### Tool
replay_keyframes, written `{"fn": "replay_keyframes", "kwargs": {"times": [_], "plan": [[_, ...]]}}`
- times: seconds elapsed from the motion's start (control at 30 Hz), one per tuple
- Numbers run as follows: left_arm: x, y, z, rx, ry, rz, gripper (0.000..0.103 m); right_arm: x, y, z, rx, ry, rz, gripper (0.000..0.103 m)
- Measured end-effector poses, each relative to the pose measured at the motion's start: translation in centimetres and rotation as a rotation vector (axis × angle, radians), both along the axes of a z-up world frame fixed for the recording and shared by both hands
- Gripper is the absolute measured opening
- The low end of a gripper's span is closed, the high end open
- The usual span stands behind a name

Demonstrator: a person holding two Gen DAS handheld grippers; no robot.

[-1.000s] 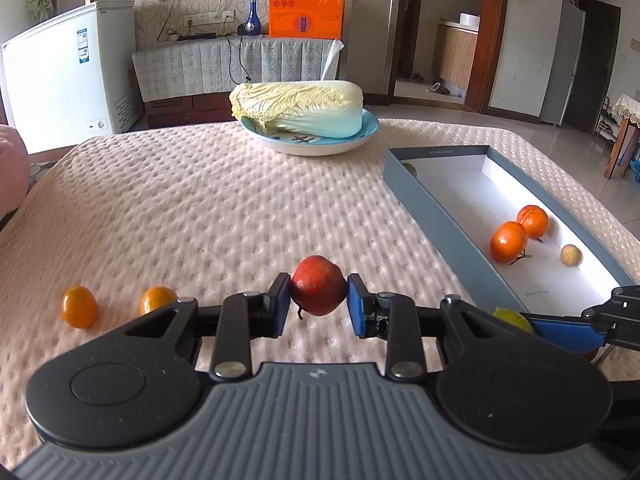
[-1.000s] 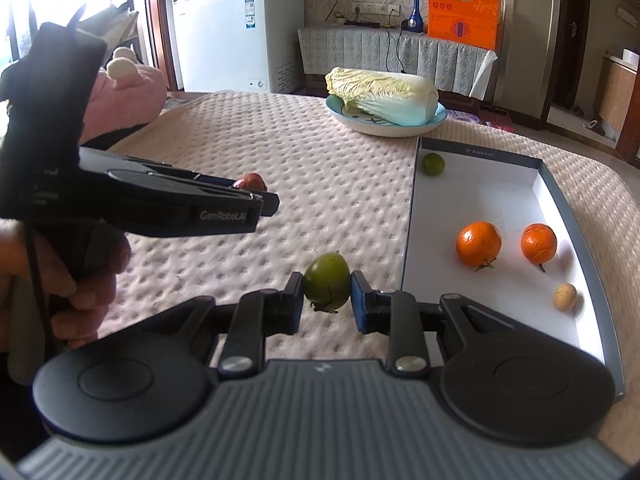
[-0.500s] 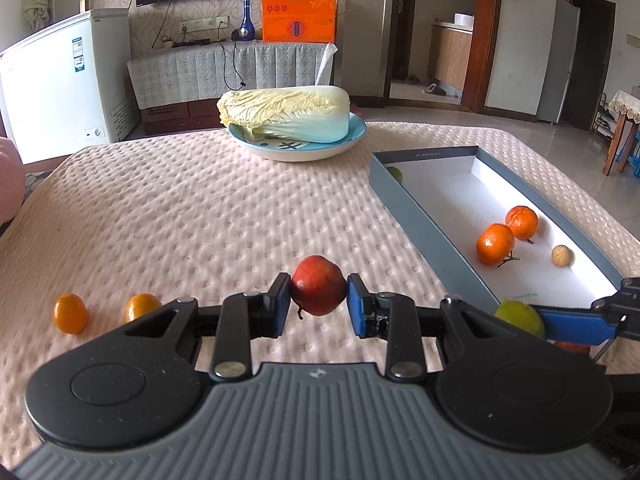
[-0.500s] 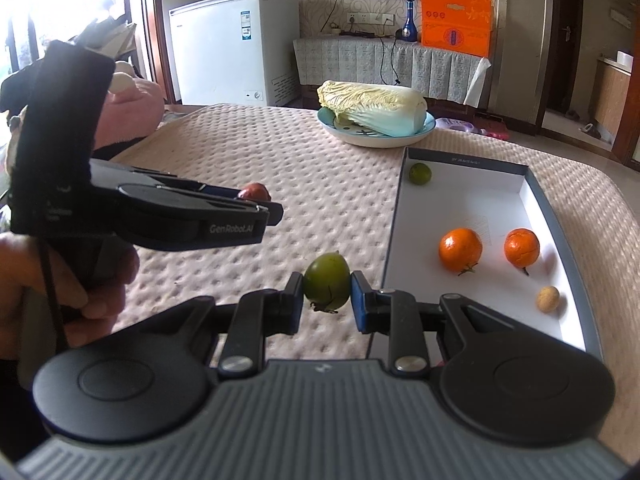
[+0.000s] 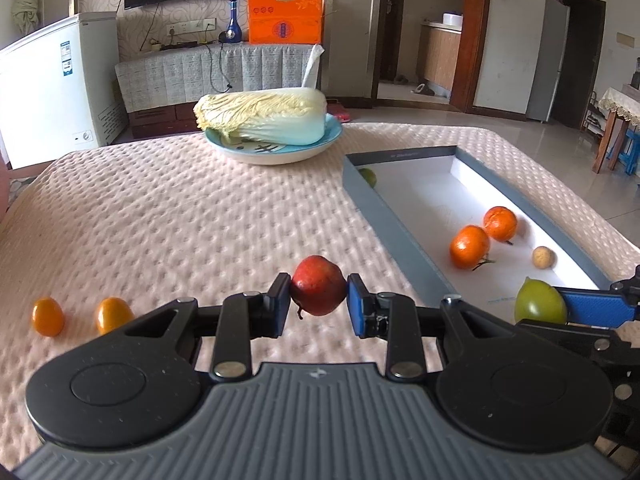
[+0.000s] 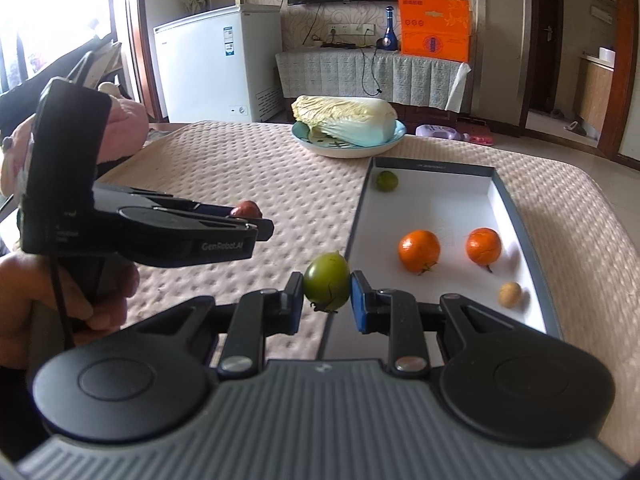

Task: Organize fruits
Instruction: 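Carry the green plum over the gray box with the right tool while the left tool holds the apple, then open the left tool to drop the red apple into the box while the right tool releases the plum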

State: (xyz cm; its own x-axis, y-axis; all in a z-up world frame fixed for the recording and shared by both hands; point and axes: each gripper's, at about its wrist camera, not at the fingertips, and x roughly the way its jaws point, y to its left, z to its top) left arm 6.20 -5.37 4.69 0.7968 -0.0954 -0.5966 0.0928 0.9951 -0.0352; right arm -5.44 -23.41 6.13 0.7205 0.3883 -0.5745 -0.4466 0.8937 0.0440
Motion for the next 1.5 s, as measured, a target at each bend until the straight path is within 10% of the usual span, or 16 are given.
{"fn": "replay_keyframes", "kwargs": {"times": [1.5], "plan": [[2.4, -11.7, 0.0, -0.088, -0.065, -0.269, 0.036, 0.1, -5.3, -0.8, -0.009, 0.061, -0.130, 0.028]]}}
